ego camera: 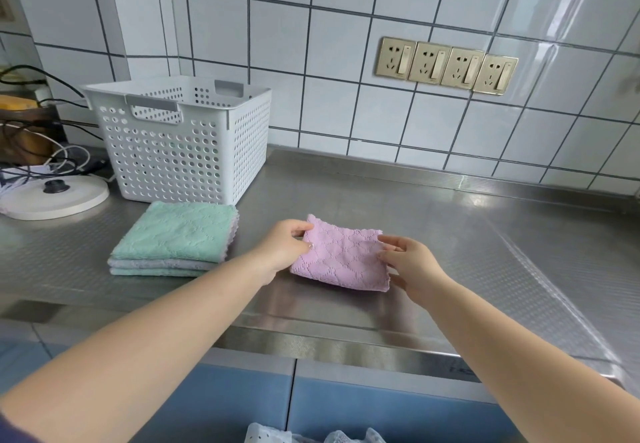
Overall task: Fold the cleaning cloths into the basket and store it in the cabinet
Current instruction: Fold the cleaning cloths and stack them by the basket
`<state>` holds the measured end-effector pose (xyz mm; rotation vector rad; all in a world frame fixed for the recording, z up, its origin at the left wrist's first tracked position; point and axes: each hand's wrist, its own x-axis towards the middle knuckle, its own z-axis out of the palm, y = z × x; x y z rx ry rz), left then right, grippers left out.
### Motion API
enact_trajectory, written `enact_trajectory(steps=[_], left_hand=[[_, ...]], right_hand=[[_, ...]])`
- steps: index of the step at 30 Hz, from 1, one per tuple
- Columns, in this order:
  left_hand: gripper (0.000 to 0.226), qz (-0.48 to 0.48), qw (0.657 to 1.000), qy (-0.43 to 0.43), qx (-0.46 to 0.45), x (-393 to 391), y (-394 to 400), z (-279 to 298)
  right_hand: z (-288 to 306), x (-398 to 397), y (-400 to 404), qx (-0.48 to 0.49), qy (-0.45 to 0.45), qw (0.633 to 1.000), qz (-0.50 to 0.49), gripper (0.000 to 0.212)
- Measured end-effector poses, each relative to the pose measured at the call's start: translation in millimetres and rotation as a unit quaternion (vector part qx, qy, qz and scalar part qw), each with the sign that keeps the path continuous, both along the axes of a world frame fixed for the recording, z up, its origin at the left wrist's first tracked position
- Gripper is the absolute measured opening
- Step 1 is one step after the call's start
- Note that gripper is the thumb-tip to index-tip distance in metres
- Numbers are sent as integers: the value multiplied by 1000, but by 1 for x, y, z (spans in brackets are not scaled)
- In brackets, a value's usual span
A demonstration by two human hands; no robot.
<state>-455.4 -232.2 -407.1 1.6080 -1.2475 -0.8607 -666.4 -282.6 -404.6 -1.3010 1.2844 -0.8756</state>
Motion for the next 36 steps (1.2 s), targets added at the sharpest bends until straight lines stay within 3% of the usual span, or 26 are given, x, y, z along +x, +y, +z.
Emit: enact_trajectory(steps=[6,15,21,30,36], left_hand=[[44,22,997,69,-27,45,14,20],[52,110,992,-41,-54,150,67,56],[51,140,989,-45,-32,192,87,51],[52,147,988,-28,-20,211,86,32],[52,126,989,-79,11,214,86,23]], right_hand=[[13,38,4,15,-82,996,33,25],[40,162,26,7,-99,988,122,28],[41,211,37,7,-81,985,150,25],[29,229,32,5,-40,988,150,26],[15,224,34,26,-27,987,156,21]])
